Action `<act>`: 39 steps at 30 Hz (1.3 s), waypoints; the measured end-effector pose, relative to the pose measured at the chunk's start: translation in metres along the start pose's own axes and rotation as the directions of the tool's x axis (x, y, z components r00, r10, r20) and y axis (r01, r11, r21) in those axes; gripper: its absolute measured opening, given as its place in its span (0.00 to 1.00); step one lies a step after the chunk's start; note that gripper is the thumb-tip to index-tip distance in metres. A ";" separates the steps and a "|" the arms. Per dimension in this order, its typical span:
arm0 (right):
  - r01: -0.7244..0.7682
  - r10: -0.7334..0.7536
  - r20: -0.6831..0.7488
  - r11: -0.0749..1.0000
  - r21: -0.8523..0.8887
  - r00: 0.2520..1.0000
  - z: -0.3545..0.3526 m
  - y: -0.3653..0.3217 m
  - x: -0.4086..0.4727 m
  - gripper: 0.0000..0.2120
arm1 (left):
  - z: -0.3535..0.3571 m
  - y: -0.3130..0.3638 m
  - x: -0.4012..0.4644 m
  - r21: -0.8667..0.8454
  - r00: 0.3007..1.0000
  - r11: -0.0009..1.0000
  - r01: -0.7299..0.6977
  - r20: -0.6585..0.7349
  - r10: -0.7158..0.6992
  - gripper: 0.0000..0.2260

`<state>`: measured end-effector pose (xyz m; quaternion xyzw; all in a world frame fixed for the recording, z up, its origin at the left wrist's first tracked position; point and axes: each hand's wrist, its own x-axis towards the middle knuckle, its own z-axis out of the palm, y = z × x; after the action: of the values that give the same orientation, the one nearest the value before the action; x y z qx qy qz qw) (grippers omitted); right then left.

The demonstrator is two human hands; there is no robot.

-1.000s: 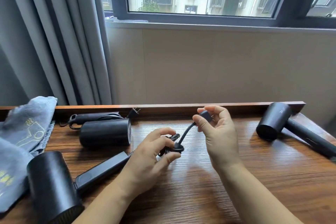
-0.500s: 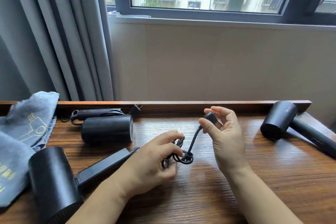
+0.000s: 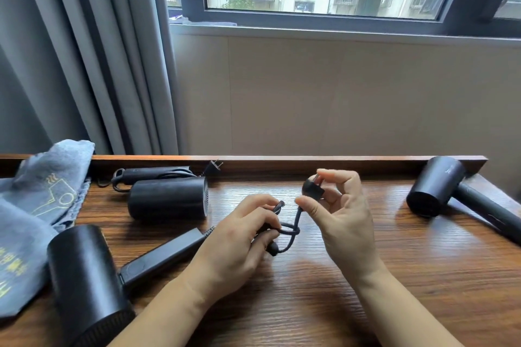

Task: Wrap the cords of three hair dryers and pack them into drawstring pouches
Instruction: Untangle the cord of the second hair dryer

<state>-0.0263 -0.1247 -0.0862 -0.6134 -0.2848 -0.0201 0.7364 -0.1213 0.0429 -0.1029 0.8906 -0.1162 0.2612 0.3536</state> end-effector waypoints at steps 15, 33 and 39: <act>-0.070 0.136 0.341 0.978 -0.198 0.930 0.007 0.017 -0.006 0.13 | -0.002 -0.002 0.002 -0.066 0.955 0.992 0.103 -0.272 -0.118 0.05; 0.170 -0.076 0.254 0.913 -0.372 0.964 0.017 0.007 -0.014 0.18 | -0.003 0.006 0.004 -0.095 0.952 0.992 0.085 -0.287 -0.109 0.12; 0.188 -0.091 0.230 0.874 -0.447 0.969 0.017 0.007 -0.014 0.18 | -0.003 0.006 0.004 -0.124 0.950 0.986 0.111 -0.279 -0.142 0.11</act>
<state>-0.0422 -0.1118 -0.0973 -0.7486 -0.3884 -0.0791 0.5315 -0.1217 0.0407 -0.0953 0.8289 -0.0201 0.3576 0.4297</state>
